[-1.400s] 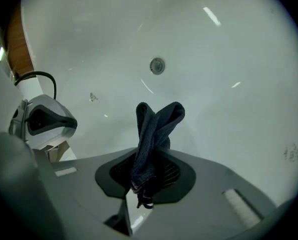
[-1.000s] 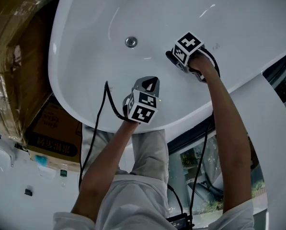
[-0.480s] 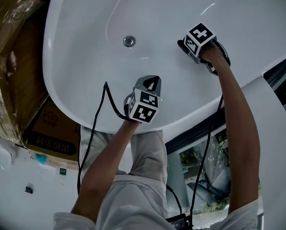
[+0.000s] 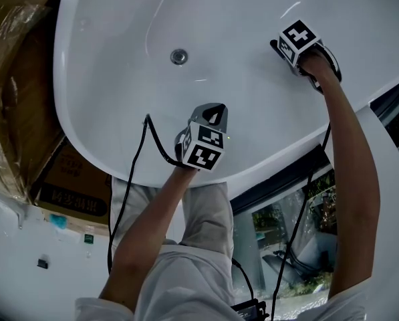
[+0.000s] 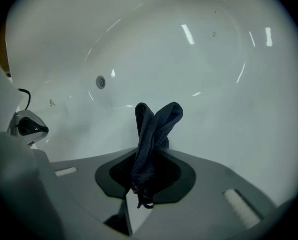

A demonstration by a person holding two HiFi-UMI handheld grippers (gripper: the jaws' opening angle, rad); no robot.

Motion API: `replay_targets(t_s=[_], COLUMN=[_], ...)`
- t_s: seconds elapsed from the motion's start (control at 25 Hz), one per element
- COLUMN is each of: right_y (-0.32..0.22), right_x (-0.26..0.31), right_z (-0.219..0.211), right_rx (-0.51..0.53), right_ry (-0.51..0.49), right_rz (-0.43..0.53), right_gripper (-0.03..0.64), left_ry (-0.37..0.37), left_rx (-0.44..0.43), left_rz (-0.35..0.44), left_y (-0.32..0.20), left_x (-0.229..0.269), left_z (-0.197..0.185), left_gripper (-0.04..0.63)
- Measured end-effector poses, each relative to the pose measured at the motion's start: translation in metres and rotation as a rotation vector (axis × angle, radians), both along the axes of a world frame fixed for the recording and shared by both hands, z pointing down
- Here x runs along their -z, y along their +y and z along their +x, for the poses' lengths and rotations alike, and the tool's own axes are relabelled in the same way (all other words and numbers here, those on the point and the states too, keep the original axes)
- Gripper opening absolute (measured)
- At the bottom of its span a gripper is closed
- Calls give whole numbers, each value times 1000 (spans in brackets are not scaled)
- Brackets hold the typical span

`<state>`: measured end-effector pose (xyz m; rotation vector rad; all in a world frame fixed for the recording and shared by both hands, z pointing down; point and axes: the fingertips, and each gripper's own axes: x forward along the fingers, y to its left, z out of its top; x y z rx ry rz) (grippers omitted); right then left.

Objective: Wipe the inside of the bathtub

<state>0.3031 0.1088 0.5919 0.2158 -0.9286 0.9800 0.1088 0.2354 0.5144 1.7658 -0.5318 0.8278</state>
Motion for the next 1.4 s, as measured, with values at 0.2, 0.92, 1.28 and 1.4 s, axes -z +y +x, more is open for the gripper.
replay_targets(t_s=[0.2, 0.92, 1.28, 1.4], right_y=[-24, -30, -13, -5], right_x=[2, -12, -20, -21], right_z=[23, 69, 55, 50], right_rx=[36, 135, 103, 109], right_ry=[48, 151, 147, 147], right_rz=[70, 93, 24, 14], right_gripper=[69, 69, 67, 67], left_ry=[6, -17, -24, -22], left_rx=[-8, -25, -42, -44], left_rz=[-3, 3, 8, 9], left_y=[4, 4, 6, 7], left_x=[2, -9, -12, -11], left_z=[2, -9, -9, -8], left_gripper=[-2, -2, -2, -2])
